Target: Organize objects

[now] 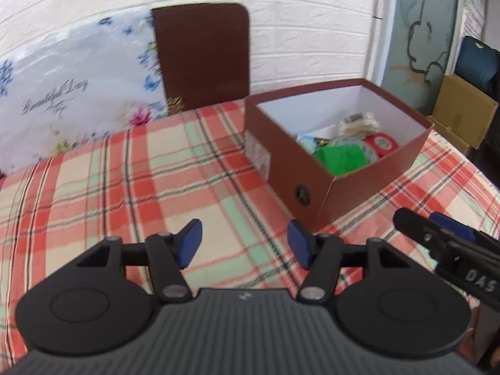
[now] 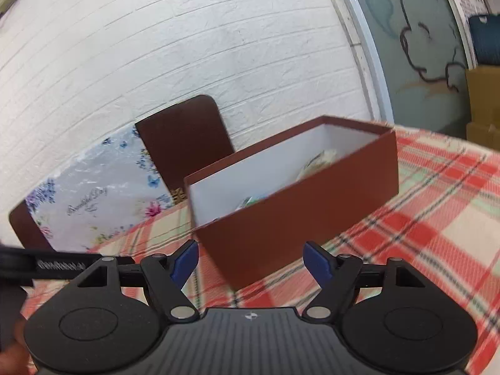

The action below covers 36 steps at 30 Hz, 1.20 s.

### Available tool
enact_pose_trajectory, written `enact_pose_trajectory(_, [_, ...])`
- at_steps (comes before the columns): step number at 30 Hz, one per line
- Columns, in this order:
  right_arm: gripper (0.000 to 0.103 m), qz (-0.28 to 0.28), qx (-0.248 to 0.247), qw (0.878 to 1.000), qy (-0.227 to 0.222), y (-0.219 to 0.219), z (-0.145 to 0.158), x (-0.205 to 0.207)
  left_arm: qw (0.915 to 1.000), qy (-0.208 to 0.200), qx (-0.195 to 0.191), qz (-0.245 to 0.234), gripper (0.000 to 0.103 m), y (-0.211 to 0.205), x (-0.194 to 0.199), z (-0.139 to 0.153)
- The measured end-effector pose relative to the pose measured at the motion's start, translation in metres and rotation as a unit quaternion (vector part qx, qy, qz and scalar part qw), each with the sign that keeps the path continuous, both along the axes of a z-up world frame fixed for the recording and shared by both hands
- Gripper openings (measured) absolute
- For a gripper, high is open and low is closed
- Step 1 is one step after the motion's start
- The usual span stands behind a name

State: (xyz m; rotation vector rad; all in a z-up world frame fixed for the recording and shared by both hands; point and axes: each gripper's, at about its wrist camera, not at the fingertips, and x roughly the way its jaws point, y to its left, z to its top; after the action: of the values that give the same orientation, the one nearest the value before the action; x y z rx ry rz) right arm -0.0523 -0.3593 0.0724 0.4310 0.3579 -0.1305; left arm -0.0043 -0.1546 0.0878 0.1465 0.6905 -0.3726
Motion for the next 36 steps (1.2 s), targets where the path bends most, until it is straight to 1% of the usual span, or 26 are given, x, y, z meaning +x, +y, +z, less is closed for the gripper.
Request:
enact_pose_trajectory(2, [0.074,0.003,0.011,1.0,0.001,0.008,-0.001,-0.007,0.9999,0.004,0.003,0.016,0.079,0.009,-0.005,-0.008])
enact_pose_trajectory(6, [0.074,0.005,0.023,1.0,0.006,0.022,-0.003,-0.015,0.9993,0.007,0.023,0.029,0.086,0.022,-0.012,-0.021])
enact_pose_trajectory(10, [0.074,0.007,0.023,1.0,0.006,0.031,-0.002,-0.017,0.9984,0.003,0.037,0.044,0.096,0.031,-0.018,-0.027])
enact_pose_trajectory(19, [0.076,0.019,0.018,1.0,0.009,0.042,-0.003,-0.017,0.997,0.011,0.039,0.066,0.099,0.045,-0.025,-0.036])
enact_pose_trajectory(25, [0.076,0.029,0.016,0.999,0.012,0.046,-0.005,-0.018,0.9972,0.012,0.033,0.065,0.103,0.047,-0.029,-0.037])
enact_pose_trajectory(36, [0.076,0.03,0.011,0.999,0.01,0.052,-0.006,-0.023,0.9986,0.01,0.019,0.048,0.103,0.046,-0.036,-0.032])
